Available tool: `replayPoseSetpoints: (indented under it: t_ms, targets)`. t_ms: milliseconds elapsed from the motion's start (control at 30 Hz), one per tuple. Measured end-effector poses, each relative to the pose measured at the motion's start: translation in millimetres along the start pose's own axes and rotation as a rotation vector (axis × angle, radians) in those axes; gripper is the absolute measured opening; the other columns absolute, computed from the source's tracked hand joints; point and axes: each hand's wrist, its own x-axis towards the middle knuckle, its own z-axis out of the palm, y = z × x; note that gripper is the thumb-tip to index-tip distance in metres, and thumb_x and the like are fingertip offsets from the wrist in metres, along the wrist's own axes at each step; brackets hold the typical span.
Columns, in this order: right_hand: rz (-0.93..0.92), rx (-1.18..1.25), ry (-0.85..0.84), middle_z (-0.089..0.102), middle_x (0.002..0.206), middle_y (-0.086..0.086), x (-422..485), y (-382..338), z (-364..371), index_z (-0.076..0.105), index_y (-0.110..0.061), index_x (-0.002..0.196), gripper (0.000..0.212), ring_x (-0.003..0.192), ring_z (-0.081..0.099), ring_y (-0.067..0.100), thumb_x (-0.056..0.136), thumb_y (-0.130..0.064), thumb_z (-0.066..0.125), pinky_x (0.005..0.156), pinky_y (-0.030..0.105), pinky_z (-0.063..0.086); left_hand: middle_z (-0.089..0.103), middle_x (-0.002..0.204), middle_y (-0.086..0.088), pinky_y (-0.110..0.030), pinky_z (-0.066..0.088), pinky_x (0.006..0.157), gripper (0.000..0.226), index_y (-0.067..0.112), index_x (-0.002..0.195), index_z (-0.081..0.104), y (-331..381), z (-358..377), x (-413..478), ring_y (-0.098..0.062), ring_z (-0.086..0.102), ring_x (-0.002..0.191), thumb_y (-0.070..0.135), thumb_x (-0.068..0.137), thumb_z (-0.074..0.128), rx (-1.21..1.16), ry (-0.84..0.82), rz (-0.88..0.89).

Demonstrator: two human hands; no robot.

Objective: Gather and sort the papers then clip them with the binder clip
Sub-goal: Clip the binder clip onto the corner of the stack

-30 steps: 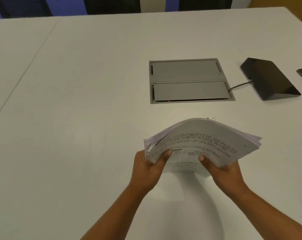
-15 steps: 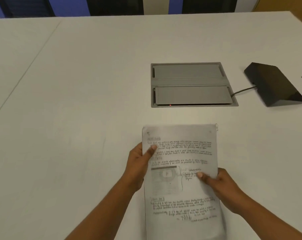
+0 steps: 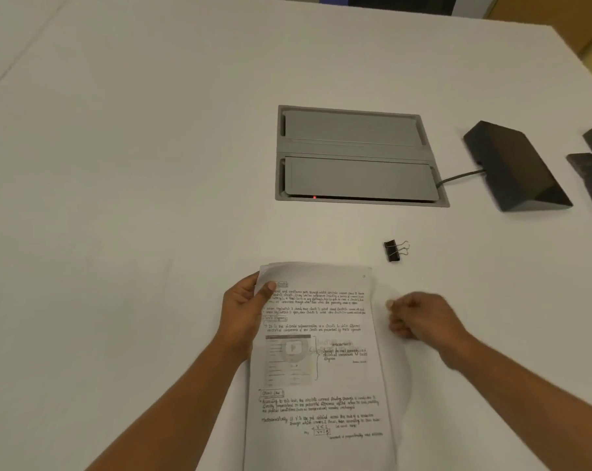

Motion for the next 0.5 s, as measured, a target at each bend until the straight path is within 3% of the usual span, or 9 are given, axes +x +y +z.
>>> replayPoseSetpoints:
  t_ms: [133, 233, 300, 500]
  targets:
    - [-0.093, -0.03, 0.189, 0.073, 0.078, 0.019, 44, -31, -20, 0.068, -0.004, 0.085, 0.011, 0.068, 0.067, 0.029, 0.081, -0.012, 0.074, 0.079, 0.048, 0.058, 0.078, 0.096, -0.017, -0.046, 0.062, 0.074, 0.017, 0.015, 0.105, 0.075, -2, 0, 4, -0.034, 0.075, 0.085, 0.009, 0.091, 0.067, 0.006, 0.018, -0.004]
    - [-0.083, 0.025, 0.303, 0.069, 0.081, 0.013, 68, -54, -26, 0.063, -0.006, 0.098, 0.023, 0.067, 0.067, 0.028, 0.082, -0.017, 0.075, 0.075, 0.041, 0.06, 0.078, 0.094, -0.017, -0.046, 0.062, 0.074, 0.014, 0.015, 0.101, 0.076, -5, 0, 3, -0.034, 0.075, 0.084, 0.01, 0.091, 0.067, 0.015, 0.029, 0.001]
    - [-0.034, 0.078, 0.279, 0.067, 0.086, 0.014, 76, -64, -26, 0.061, -0.006, 0.1, 0.026, 0.065, 0.066, 0.023, 0.083, -0.019, 0.076, 0.066, 0.034, 0.06, 0.078, 0.095, -0.018, -0.048, 0.061, 0.077, 0.013, 0.013, 0.1, 0.076, -7, 0, 3, -0.035, 0.075, 0.085, 0.009, 0.091, 0.067, 0.02, 0.031, 0.008]
    - [-0.005, -0.033, 0.204, 0.066, 0.084, 0.011, 82, -78, -17, 0.067, -0.009, 0.082, 0.008, 0.062, 0.06, 0.016, 0.084, -0.013, 0.073, 0.058, 0.027, 0.052, 0.078, 0.094, -0.017, -0.048, 0.061, 0.079, 0.011, 0.012, 0.096, 0.077, -11, -3, 5, -0.032, 0.076, 0.085, 0.011, 0.092, 0.067, 0.016, 0.025, -0.003]
